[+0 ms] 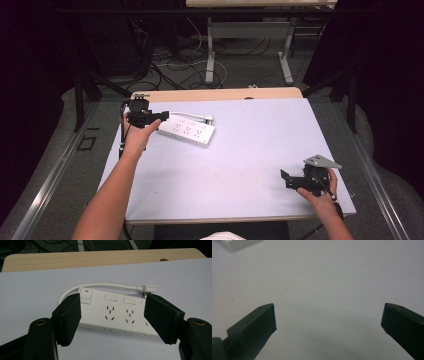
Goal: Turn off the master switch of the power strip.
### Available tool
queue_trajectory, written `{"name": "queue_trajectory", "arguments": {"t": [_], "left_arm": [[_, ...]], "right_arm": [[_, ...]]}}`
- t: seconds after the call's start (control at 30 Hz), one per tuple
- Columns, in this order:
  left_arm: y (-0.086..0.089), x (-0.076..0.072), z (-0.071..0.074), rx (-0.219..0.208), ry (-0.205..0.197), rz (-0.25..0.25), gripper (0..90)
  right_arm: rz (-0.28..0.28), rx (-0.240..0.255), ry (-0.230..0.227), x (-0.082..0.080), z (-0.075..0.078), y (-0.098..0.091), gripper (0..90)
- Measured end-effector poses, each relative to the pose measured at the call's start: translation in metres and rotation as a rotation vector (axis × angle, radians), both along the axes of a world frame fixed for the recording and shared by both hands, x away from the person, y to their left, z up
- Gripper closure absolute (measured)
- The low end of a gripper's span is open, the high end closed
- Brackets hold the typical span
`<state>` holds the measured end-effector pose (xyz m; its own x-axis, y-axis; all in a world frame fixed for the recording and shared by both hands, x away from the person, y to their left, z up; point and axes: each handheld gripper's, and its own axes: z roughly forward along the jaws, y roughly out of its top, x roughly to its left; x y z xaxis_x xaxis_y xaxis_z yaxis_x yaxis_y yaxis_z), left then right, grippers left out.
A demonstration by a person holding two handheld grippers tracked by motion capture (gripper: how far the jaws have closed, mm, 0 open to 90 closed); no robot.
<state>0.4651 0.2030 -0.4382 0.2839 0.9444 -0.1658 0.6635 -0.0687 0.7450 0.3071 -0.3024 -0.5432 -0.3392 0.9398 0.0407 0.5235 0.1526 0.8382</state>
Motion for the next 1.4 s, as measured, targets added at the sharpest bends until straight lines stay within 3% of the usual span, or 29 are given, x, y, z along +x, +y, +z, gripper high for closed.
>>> {"name": "queue_trajectory", "arguments": {"t": [0.23, 0.33, 0.47, 0.53, 0.63, 0.73, 0.87, 0.93, 1.07, 1.17, 1.27, 1.3, 1.4], "left_arm": [[-0.002, 0.012, 0.000, 0.016, 0.007, 0.001, 31.9], [-0.004, 0.016, -0.001, 0.042, -0.004, -0.010, 32.3], [-0.007, 0.022, -0.002, 0.044, 0.013, -0.021, 34.9], [-0.009, 0.026, -0.003, 0.052, -0.002, -0.037, 35.5], [-0.011, 0.030, -0.002, 0.063, 0.013, -0.045, 36.4], [-0.012, 0.034, 0.000, 0.096, 0.003, -0.052, 36.8], [-0.014, 0.039, 0.004, 0.099, -0.005, -0.042, 36.8], [-0.013, 0.042, 0.005, 0.120, -0.040, -0.050, 37.0], [-0.012, 0.048, 0.008, 0.123, -0.042, -0.040, 37.0], [-0.012, 0.054, 0.009, 0.106, -0.032, -0.034, 37.0], [-0.011, 0.059, 0.009, 0.111, -0.008, -0.027, 37.2], [-0.011, 0.061, 0.009, 0.134, -0.003, -0.030, 37.6], [-0.011, 0.065, 0.008, 0.122, 0.003, -0.013, 39.3]], "right_arm": [[0.001, 0.003, 0.000, 0.000, -0.001, 0.001, 0.0], [0.000, 0.003, 0.000, 0.000, -0.001, 0.001, 0.0], [-0.010, 0.002, -0.006, 0.000, -0.001, 0.001, 0.0], [-0.013, 0.002, -0.006, 0.000, -0.001, 0.001, 0.0], [-0.009, 0.007, 0.002, 0.000, -0.001, 0.000, 0.0], [-0.015, 0.007, 0.009, -0.001, -0.001, 0.000, 0.0], [-0.010, 0.003, -0.001, 0.000, -0.001, -0.001, 0.0], [-0.011, 0.003, 0.000, 0.000, -0.001, -0.001, 0.0], [-0.012, 0.006, 0.000, 0.000, -0.001, -0.001, 0.0], [-0.016, 0.010, 0.001, 0.000, -0.001, -0.002, 0.0], [-0.020, 0.016, 0.004, 0.000, -0.001, -0.002, 0.0], [-0.020, 0.018, 0.006, 0.000, -0.001, -0.002, 0.0], [-0.020, 0.012, 0.000, 0.000, -0.002, -0.002, 0.0]]}}
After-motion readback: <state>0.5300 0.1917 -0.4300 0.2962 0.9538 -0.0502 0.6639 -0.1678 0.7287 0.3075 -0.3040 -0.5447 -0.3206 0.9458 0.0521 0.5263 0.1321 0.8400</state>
